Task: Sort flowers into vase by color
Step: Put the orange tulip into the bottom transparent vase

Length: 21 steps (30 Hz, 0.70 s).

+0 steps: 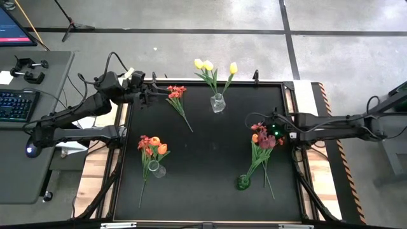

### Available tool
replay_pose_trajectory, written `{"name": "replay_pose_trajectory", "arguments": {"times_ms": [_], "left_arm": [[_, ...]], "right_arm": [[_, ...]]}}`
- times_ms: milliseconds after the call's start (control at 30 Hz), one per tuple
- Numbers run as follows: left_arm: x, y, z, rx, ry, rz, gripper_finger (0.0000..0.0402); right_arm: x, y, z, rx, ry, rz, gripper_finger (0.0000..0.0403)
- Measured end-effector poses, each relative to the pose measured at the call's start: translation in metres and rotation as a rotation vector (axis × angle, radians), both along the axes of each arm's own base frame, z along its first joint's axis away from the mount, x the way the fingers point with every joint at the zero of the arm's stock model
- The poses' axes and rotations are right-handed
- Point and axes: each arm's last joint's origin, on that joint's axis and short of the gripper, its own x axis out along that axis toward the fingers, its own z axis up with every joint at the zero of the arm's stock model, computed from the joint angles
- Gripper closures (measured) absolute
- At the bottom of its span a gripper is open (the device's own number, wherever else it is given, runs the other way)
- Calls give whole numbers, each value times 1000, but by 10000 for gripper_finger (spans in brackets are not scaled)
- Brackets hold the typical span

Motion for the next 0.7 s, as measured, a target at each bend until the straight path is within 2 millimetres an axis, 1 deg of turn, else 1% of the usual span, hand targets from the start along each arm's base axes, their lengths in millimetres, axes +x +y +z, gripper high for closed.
{"name": "replay_pose_trajectory", "arguments": {"times_ms": [333, 467, 567, 700], "left_arm": [[0, 0, 0, -2, 4, 0, 209], [0, 0, 0, -2, 4, 0, 209], [0, 0, 0, -2, 4, 0, 209], [0, 0, 0, -1, 4, -1, 209]], "right_arm": [[9, 8, -14, 15, 114, 40, 234], [12, 13, -17, 17, 131, 55, 234], [18, 15, -16, -2, 79, 67, 234], [28, 16, -11, -40, -34, 66, 234]]}}
